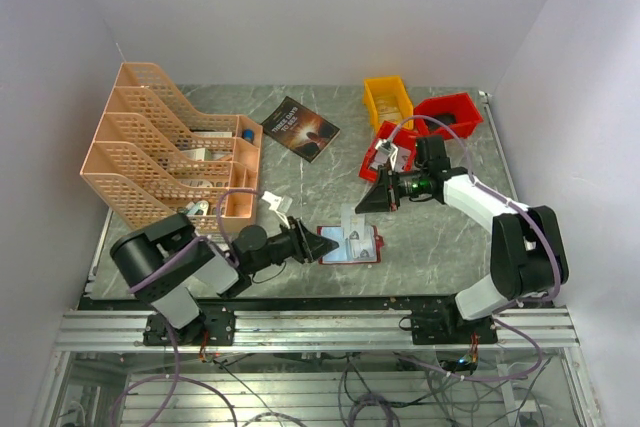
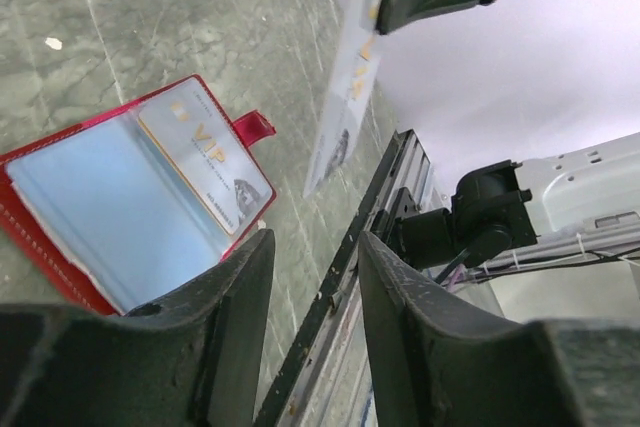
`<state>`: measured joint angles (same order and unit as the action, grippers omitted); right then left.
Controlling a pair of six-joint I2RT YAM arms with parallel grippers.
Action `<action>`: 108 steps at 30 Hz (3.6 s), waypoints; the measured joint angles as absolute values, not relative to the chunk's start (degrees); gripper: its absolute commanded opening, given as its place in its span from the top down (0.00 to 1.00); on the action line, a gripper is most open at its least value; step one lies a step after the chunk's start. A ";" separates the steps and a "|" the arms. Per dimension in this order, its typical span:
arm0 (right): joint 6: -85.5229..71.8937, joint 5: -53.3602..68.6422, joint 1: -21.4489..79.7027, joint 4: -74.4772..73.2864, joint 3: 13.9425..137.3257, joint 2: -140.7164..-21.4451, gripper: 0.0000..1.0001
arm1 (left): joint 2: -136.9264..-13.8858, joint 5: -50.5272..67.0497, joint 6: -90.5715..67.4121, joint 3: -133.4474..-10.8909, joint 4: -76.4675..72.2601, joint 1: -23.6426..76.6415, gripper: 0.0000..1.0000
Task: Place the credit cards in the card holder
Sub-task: Adjust the credit card, then insert the credit card into the card holder.
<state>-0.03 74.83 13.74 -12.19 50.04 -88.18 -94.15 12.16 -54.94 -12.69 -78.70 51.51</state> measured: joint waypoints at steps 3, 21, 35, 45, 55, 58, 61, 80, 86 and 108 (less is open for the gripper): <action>4.08 71.90 13.15 -17.93 51.59 -88.12 1.00 | -89.27 10.33 -54.65 -9.78 -77.36 51.51 0.45; 1.50 63.66 10.90 -20.34 44.03 -90.30 1.00 | -64.75 -1.43 -49.93 -9.87 -49.36 51.46 0.17; -9.50 59.20 10.96 -11.99 42.83 -95.59 1.00 | -85.76 2.81 -52.90 -15.22 -53.52 52.58 0.48; -12.12 58.39 11.09 -10.46 42.83 -98.06 1.00 | -90.85 2.50 -52.29 -21.15 -50.43 54.13 0.64; -13.78 58.43 11.22 -9.39 42.83 -98.91 1.00 | -92.62 0.89 -51.44 -21.19 -44.47 54.13 0.76; -14.44 58.24 11.25 -9.21 42.83 -99.42 1.00 | -92.62 0.38 -51.44 -21.21 -43.94 54.19 0.77; -15.07 57.52 11.27 -8.86 42.78 -99.48 1.00 | -92.55 0.12 -51.42 -21.21 -43.59 54.22 0.78; -16.43 52.95 13.98 -8.51 42.74 -99.48 1.00 | -92.18 -0.03 -51.18 -21.26 -42.59 54.22 0.79; -16.40 52.29 14.57 -9.37 43.53 -99.83 1.00 | -91.92 -0.03 -50.72 -21.67 -41.50 54.24 0.79; -14.04 52.93 15.99 -14.02 48.75 -104.60 1.00 | -91.05 -0.34 -49.93 -21.71 -40.05 54.24 0.79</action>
<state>-14.04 52.93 15.99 -14.02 48.75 -104.60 -91.05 -0.34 -49.93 -21.71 -40.05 54.24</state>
